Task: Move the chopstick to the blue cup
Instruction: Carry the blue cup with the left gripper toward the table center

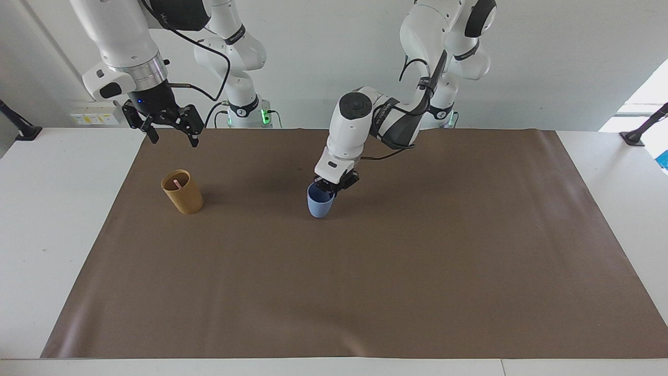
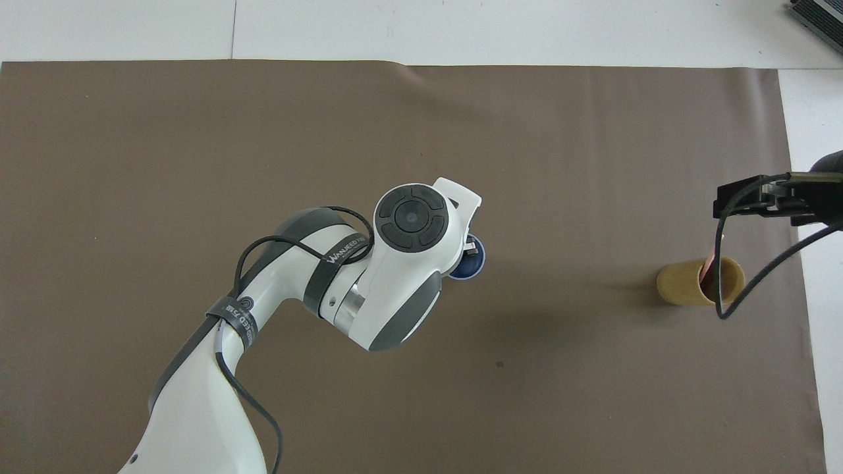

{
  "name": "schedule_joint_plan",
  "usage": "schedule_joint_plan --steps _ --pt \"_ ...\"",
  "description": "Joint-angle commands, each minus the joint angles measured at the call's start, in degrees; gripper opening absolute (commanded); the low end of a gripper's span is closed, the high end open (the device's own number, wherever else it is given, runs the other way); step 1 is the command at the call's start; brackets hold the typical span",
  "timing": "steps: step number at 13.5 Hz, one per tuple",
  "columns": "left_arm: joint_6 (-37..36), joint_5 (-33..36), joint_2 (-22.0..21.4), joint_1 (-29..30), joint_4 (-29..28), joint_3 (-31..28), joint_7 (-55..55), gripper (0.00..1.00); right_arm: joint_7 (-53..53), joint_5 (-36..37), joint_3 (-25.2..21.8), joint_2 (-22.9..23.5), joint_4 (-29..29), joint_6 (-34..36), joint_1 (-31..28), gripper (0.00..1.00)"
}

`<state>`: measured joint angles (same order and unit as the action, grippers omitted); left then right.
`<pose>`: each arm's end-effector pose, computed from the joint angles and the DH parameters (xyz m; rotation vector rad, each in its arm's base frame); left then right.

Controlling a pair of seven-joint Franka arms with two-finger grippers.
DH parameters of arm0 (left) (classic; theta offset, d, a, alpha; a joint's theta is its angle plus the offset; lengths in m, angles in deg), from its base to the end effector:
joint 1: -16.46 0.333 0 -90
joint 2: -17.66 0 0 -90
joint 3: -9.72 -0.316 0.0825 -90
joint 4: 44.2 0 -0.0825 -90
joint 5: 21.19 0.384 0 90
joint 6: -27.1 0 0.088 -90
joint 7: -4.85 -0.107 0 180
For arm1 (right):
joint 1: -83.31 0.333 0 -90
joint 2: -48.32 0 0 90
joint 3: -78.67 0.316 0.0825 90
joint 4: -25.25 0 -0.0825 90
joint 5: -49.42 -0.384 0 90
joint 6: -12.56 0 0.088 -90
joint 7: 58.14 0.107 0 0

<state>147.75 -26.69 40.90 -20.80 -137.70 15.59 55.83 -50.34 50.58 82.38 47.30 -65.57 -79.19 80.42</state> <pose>0.4954 -0.4594 0.3926 2.9912 0.2892 -0.0655 0.5521 0.0061 0.6303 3.1166 -0.1896 0.0554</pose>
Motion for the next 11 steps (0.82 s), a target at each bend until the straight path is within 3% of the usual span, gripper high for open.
schedule_joint_plan --steps 1,5,8,9,10,11 --pt "-0.42 2.86 0.23 -2.46 -0.88 -1.03 0.70 0.00 -1.21 -1.25 0.15 -0.56 -1.02 -1.16 -0.62 1.00" --pt "0.19 3.14 0.23 -2.99 -1.94 -1.03 1.05 0.00 -1.21 -1.25 0.15 -0.56 -1.02 -1.16 -0.62 1.00" --pt "1.60 3.57 0.40 -3.17 -3.34 -1.03 1.14 0.10 -1.21 -1.25 0.15 -0.56 -1.02 -1.16 -0.62 1.00" --pt "1.43 3.57 0.40 -3.17 -3.44 -1.03 1.05 0.19 -1.21 -1.25 0.15 -0.56 -1.02 -1.16 -0.62 1.00" --pt "1.08 3.57 0.32 -3.08 -3.18 -1.12 1.05 0.42 -1.30 -1.25 0.15 -0.56 -1.02 -1.16 -0.70 1.00" --pt "0.82 3.57 0.05 -2.73 -3.00 -1.12 1.05 0.79 -1.21 -1.25 0.15 -0.56 -1.02 -1.16 -0.71 1.00"
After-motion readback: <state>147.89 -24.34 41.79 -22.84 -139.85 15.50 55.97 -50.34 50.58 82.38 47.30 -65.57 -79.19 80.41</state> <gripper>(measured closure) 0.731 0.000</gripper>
